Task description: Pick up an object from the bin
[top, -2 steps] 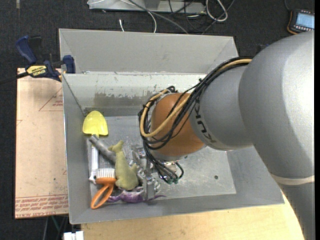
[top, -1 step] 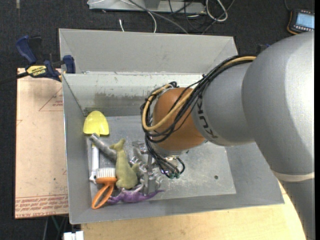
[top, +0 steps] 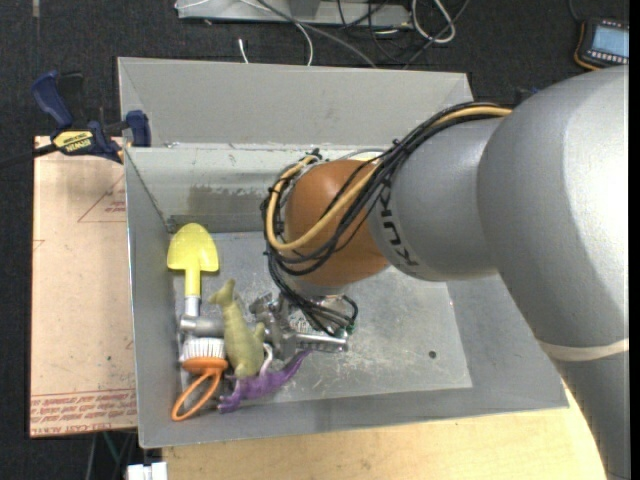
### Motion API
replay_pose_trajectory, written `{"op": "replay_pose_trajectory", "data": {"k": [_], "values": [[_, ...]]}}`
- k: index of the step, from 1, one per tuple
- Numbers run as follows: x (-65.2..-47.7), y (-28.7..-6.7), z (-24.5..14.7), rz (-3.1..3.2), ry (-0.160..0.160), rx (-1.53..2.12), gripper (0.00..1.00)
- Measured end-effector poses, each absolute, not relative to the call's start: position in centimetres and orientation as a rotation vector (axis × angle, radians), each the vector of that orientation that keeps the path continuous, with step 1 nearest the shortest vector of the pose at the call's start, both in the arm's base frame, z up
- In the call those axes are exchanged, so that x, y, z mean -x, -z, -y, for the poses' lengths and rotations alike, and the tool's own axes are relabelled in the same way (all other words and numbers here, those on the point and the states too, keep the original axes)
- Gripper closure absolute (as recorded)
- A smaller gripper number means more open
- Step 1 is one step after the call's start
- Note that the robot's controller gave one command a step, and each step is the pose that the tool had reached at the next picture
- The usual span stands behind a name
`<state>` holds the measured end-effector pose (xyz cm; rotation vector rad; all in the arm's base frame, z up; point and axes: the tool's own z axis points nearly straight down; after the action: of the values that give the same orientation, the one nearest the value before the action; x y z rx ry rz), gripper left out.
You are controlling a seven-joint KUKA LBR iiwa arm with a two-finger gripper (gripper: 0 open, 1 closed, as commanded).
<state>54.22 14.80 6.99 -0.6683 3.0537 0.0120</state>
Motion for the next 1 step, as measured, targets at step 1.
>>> {"op": "replay_pose_trajectory", "data": {"k": [1], "values": [[-54.22, -6.99, -14.79, -3.054, -0.012, 0.668, 1.0]]}}
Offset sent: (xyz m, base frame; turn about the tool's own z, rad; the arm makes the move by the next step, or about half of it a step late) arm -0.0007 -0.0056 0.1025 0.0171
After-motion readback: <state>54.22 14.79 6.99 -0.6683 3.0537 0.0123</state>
